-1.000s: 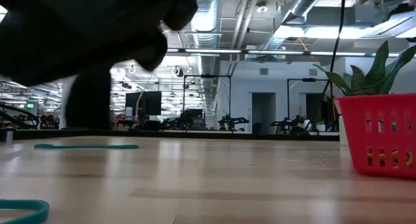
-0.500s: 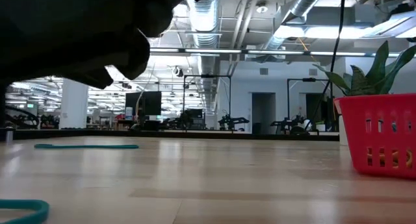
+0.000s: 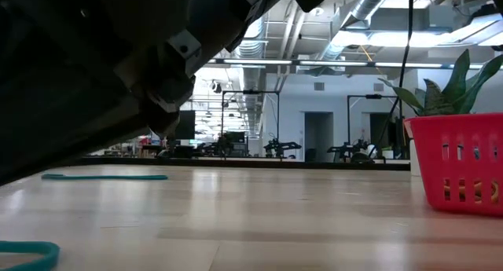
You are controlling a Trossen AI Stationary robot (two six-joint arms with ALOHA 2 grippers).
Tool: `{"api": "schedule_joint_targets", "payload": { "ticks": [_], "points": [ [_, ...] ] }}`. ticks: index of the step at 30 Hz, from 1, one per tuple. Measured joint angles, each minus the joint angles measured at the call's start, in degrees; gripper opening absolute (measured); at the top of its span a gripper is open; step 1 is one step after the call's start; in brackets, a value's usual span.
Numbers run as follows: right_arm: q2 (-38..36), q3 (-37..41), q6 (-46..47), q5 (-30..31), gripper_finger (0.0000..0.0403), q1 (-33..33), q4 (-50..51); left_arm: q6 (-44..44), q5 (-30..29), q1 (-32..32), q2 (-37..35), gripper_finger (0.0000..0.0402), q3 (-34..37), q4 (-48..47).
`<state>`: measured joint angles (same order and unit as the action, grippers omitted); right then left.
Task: Pick and place items into bin
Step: Put the blue rubber band into the red bin
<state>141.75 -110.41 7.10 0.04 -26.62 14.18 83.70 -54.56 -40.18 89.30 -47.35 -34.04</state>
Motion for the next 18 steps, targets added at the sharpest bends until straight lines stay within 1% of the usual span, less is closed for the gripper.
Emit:
{"api": "schedule_joint_targets", "payload": {
  "ticks": [5,7,13,18],
  "points": [
    [0.6,0.0,0.0,0.1,0.0071,-1.0,-0.6,0.0,0.1,0.0,0.0,0.0091,0.0,0.6],
    [1.2,0.0,0.0,1.1,0.0071,-1.2,-0.8,0.0,0.1,0.0,0.0,0.0091,0.0,0.6],
    [1.1,0.0,0.0,1.8,0.0071,-0.8,0.1,0.0,0.1,0.0,0.0,0.0091,0.0,0.6],
    [1.1,0.0,0.0,3.9,0.0061,-0.5,0.4,0.0,0.1,0.0,0.0,0.0091,0.0,0.6]
  ]
}}
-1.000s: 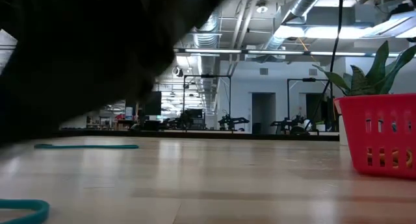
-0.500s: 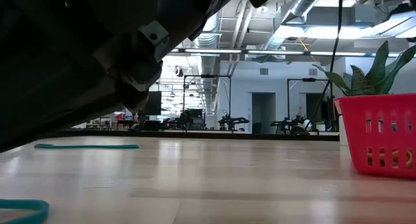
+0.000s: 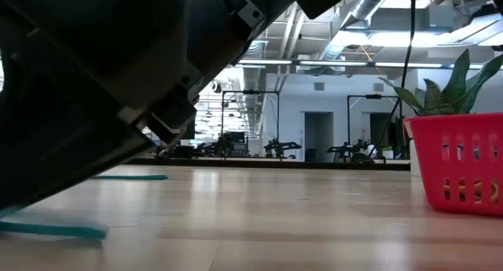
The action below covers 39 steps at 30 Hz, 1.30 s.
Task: Pick and place items into bin
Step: Put the blue rubber band into the red bin
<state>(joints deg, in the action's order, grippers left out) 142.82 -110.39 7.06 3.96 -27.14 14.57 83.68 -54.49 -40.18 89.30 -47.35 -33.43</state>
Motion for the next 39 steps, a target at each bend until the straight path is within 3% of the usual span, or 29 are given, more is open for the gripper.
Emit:
{"api": "schedule_joint_targets", "payload": {
  "ticks": [9,14,19,25,27,35,39],
  "points": [
    [-0.2,-0.1,-2.7,0.3,0.0008,-0.3,3.5,0.0,0.0,0.0,0.0,0.0091,0.0,0.0],
    [-1.4,-0.1,-3.1,-1.0,0.0003,-0.6,6.7,0.0,0.2,0.0,0.0,0.0091,0.0,0.0],
    [-5.9,0.2,-0.4,0.4,0.0001,-0.6,19.2,0.0,0.3,0.0,0.0,0.0091,0.0,0.5],
    [-14.4,0.1,0.5,13.6,0.0001,-1.2,36.3,0.0,0.3,0.0,0.0,0.0091,0.0,0.4],
    [-17.7,0.1,2.0,15.1,0.0001,-1.3,41.0,0.0,0.3,0.0,0.0,0.0091,0.0,0.4],
    [-25.6,0.0,23.3,17.2,0.0000,-2.6,69.5,-0.7,0.4,0.0,0.0,0.0091,0.0,1.7],
    [-25.6,1.9,28.9,17.6,0.0000,-4.0,75.1,-0.7,0.4,0.0,0.0,0.0091,0.0,1.7]
  ]
}}
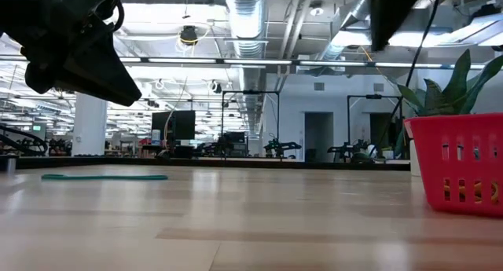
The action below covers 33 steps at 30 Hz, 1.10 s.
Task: Pick and place items into bin
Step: Put the blue rubber band into the red bin
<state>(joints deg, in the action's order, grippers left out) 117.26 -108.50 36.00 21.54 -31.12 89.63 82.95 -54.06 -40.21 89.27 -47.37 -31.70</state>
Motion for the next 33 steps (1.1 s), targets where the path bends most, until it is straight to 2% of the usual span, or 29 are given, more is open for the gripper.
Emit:
{"api": "schedule_joint_targets", "payload": {
  "ticks": [5,12,20,28,33],
  "points": [
    [0.1,6.6,-2.2,-4.4,0.0000,-0.6,-1.8,-0.2,0.3,0.0,0.0,0.0091,0.0,0.4],
    [-0.1,13.7,0.9,-11.6,0.0000,-0.2,0.1,-0.2,0.3,0.0,0.0,0.0091,0.0,0.6],
    [-0.6,14.4,-6.6,-24.0,0.0000,-3.1,-9.2,-0.8,0.3,0.0,0.0,0.0091,0.0,1.3],
    [-0.6,14.4,-7.7,-24.7,0.0000,-3.4,-10.9,-1.1,0.3,0.0,0.0,0.0091,0.0,1.7],
    [-0.6,14.4,-11.2,-31.9,0.0000,-3.5,-11.6,-1.3,0.3,0.0,0.0,0.0091,0.0,1.7]
  ]
}}
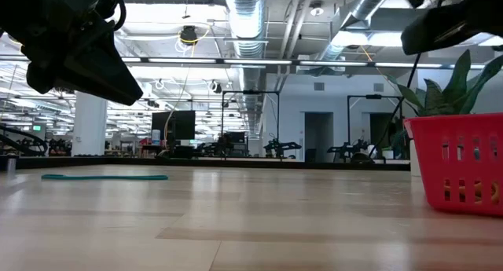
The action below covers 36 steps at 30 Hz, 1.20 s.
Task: Pick and place items into bin
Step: Put the blue rubber band into the red bin
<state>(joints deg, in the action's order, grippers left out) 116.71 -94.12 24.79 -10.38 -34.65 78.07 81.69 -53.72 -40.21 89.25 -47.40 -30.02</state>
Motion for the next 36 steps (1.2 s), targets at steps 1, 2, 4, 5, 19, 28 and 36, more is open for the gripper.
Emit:
{"api": "schedule_joint_targets", "payload": {
  "ticks": [1,2,4,5,19,28,36],
  "points": [
    [0.0,0.0,-0.7,-0.3,0.0000,-0.1,-0.5,0.0,0.0,0.0,0.0,0.0091,0.0,0.0],
    [0.0,0.0,-0.8,-0.2,0.0000,-0.1,-0.9,0.0,0.0,0.0,0.0,0.0091,0.0,0.0],
    [0.0,0.0,-0.8,-0.2,0.0000,0.0,-0.9,0.0,0.0,0.0,0.0,0.0091,0.0,0.0],
    [0.0,0.0,-0.8,-0.2,0.0000,0.0,-0.9,0.0,0.0,0.0,0.0,0.0091,0.0,0.0],
    [0.0,0.0,-4.4,3.7,0.0000,-0.5,-5.7,0.0,0.0,0.0,0.0,0.0091,0.0,0.0],
    [0.0,0.0,-0.8,9.4,0.0031,2.6,-5.0,0.0,0.0,0.0,0.0,0.0091,0.0,0.0],
    [0.0,0.0,-3.7,9.7,0.0081,2.6,-5.2,0.0,0.0,0.0,0.0,0.0091,0.0,0.0]
  ]
}}
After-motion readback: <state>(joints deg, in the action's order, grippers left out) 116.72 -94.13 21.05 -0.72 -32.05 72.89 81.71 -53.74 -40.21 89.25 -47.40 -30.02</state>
